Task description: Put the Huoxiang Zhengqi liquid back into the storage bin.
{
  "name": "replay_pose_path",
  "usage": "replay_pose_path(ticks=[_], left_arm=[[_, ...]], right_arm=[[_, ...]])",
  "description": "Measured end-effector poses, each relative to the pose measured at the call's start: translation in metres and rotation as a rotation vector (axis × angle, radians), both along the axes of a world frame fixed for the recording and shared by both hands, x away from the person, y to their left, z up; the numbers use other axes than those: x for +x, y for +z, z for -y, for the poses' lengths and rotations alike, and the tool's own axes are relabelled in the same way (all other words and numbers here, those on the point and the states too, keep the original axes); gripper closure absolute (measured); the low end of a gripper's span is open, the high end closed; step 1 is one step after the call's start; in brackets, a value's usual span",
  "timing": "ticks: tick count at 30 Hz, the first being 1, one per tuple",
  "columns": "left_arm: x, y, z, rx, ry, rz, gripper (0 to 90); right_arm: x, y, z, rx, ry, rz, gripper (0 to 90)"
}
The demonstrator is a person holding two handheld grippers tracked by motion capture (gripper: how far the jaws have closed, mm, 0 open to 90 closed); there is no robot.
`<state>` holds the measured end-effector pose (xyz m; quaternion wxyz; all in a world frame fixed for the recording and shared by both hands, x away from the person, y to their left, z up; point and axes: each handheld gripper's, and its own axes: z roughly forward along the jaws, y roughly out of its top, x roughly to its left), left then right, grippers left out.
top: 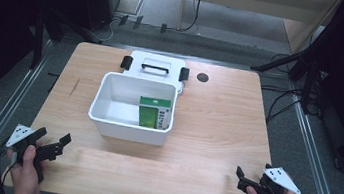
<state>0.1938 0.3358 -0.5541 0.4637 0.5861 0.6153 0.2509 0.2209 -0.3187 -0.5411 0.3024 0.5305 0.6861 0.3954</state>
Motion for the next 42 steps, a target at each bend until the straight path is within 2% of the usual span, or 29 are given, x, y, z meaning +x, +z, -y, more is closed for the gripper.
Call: replay_pose_path(ticks=[11, 19, 21, 22, 23, 25, 26, 27, 28, 30, 34, 41, 42], left_arm=[[0.000, 0.000, 0.000, -0.002, 0.001, -0.001, 0.0], [0.000, 0.000, 0.000, -0.002, -0.001, -0.006, 0.0], [0.001, 0.000, 0.000, -0.001, -0.001, -0.005, 0.0], [0.001, 0.000, 0.000, -0.001, 0.000, -0.006, 0.0], [0.001, 0.000, 0.000, -0.001, 0.000, -0.006, 0.0], [0.001, 0.000, 0.000, -0.001, 0.002, -0.005, 0.0], [0.002, 0.000, 0.000, -0.002, 0.002, -0.005, 0.0], [0.002, 0.000, 0.000, -0.002, 0.002, -0.005, 0.0], [0.002, 0.000, -0.001, -0.003, 0.001, -0.006, 0.0], [0.002, 0.000, 0.000, -0.003, 0.002, -0.007, 0.0], [0.003, 0.000, -0.001, -0.004, -0.001, -0.011, 0.0], [0.003, 0.000, -0.001, -0.004, -0.002, -0.013, 0.0], [0.003, 0.000, -0.001, -0.003, -0.001, -0.014, 0.0]], right_arm=[[-0.007, -0.006, 0.013, 0.007, -0.022, -0.006, 0.0], [-0.009, -0.006, 0.021, 0.050, -0.013, -0.011, 0.0], [-0.009, -0.006, 0.024, 0.081, -0.050, -0.019, 1.4], [-0.008, -0.006, 0.025, 0.081, -0.091, -0.028, 4.1], [-0.008, -0.006, 0.025, 0.081, -0.091, -0.028, 4.1], [-0.008, -0.006, 0.024, 0.064, -0.160, -0.027, 12.8], [-0.010, -0.006, 0.022, 0.054, -0.143, -0.002, 12.8], [-0.010, -0.006, 0.022, 0.054, -0.143, -0.002, 12.8], [-0.010, -0.006, 0.021, 0.051, -0.122, -0.004, 12.8], [-0.010, -0.006, 0.021, 0.055, -0.116, -0.007, 12.8], [-0.009, -0.006, 0.025, 0.096, -0.112, -0.020, 12.8], [-0.008, -0.006, 0.023, 0.082, -0.094, -0.031, 12.9], [-0.007, -0.006, 0.023, 0.084, -0.083, -0.045, 12.9]])
